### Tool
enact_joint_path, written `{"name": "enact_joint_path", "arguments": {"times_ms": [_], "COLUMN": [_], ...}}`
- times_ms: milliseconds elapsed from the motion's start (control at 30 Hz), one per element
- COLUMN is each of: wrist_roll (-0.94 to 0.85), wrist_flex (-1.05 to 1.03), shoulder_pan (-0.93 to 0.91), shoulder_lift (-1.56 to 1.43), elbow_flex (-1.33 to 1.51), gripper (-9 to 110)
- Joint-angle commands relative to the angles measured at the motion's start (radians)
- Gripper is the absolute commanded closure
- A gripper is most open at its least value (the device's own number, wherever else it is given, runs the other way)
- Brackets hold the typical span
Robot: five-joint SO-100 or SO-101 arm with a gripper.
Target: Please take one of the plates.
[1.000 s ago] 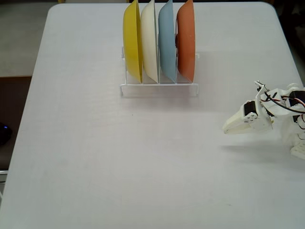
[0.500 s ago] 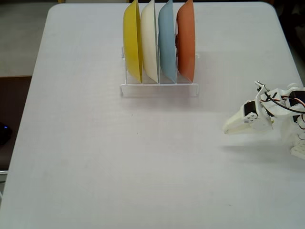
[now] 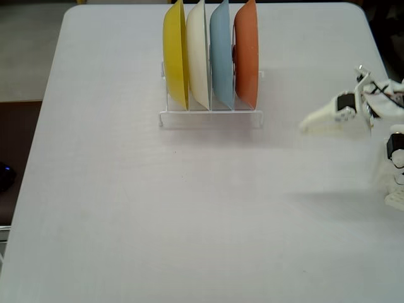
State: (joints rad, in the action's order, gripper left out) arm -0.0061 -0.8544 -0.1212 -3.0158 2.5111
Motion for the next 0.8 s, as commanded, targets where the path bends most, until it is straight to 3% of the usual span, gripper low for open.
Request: {"name": "enact_joint_path", "arguments": {"times_ms": [0, 300, 567, 767], "wrist_roll": [-0.063, -0.379, -0.652, -0.742], "wrist_flex": [0.043, 0.003, -0.064, -0.078], "shoulder_pan": [-0.098, -0.298, -0.439, -0.508], "shoulder_lift": [0.123, 0.428, 0.686, 0.87], "elbow_flex": [-0.196, -0.56, -0.824, -1.031], "gripper": [102, 101, 77, 72]}}
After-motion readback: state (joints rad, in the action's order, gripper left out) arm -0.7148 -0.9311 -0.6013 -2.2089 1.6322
